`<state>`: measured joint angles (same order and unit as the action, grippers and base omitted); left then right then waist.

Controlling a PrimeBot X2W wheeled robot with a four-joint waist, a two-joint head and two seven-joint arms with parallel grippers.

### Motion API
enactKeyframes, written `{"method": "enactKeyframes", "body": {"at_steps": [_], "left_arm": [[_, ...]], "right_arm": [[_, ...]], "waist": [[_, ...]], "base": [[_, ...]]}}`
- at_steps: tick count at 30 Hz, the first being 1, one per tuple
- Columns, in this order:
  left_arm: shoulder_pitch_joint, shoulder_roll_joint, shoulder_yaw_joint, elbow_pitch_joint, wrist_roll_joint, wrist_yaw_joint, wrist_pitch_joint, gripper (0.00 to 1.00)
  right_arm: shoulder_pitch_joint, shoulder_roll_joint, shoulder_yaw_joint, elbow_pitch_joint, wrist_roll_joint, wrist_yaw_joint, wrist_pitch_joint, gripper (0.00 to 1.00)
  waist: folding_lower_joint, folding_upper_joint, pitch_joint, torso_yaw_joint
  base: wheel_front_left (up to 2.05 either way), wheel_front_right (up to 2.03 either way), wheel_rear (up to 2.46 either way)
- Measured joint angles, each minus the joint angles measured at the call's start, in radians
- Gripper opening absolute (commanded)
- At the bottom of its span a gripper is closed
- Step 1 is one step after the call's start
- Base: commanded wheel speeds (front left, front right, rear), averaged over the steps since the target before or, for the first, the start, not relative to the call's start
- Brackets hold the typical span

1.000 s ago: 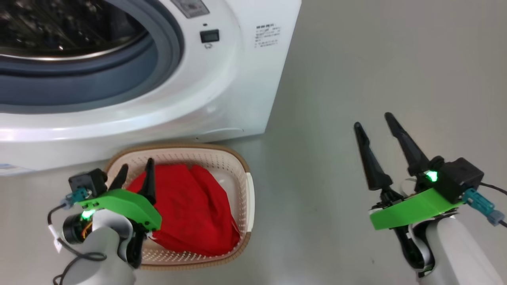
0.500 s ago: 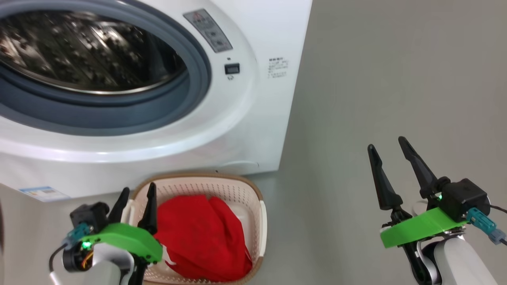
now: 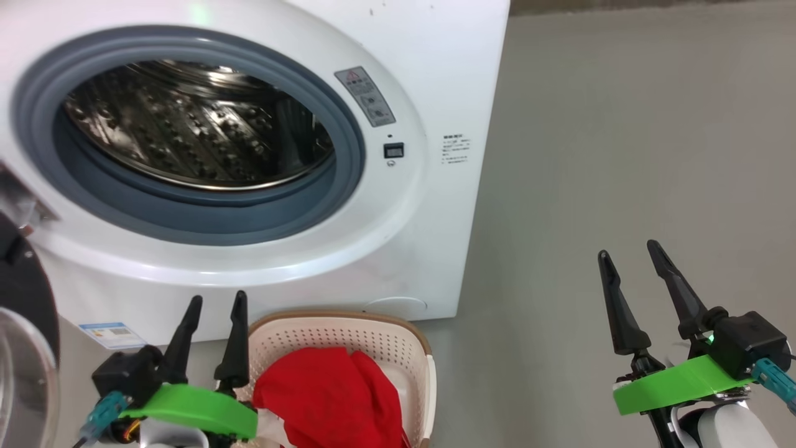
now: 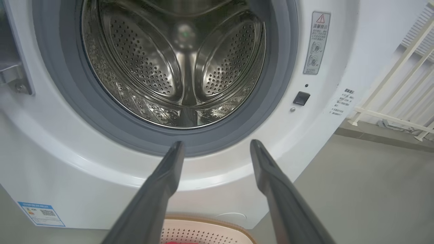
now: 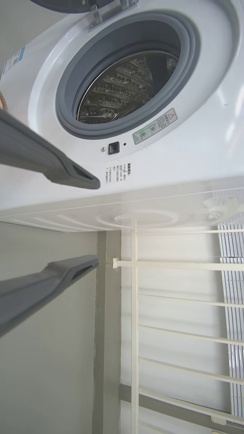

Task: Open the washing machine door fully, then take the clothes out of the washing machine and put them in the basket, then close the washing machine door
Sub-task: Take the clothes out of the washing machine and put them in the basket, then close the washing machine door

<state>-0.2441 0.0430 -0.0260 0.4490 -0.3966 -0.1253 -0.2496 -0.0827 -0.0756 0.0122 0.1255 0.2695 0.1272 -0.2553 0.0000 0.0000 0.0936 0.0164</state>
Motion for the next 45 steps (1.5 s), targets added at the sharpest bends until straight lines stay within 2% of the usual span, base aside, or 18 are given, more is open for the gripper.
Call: {"method": "enactKeyframes", "body": {"at_steps": [7,13,20,45], "left_arm": [[0.077,0.026,0.015,-0.15,0.066,0.0,0.0,1.0],[0.138,0.027,0.048,-0.208,0.103,0.0,0.0,1.0],[0.189,0.026,0.071,-0.245,0.134,0.0,0.0,1.0],[0.225,0.015,0.085,-0.272,0.14,0.0,0.0,1.0]], "right_arm": [[0.011,0.01,-0.03,-0.034,-0.026,0.0,0.0,1.0],[0.052,0.016,-0.044,-0.042,-0.046,0.0,0.0,1.0],[0.084,0.015,-0.048,-0.05,-0.105,0.0,0.0,1.0],[0.101,0.02,-0.058,-0.034,-0.111,0.0,0.0,1.0]], "waist": [[0.0,0.0,-0.033,0.022],[0.0,0.0,-0.064,0.03],[0.0,0.0,-0.093,0.035],[0.0,0.0,-0.106,0.03]], "base": [[0.0,0.0,0.0],[0.0,0.0,0.0],[0.0,0.0,0.0],[0.0,0.0,0.0]]}}
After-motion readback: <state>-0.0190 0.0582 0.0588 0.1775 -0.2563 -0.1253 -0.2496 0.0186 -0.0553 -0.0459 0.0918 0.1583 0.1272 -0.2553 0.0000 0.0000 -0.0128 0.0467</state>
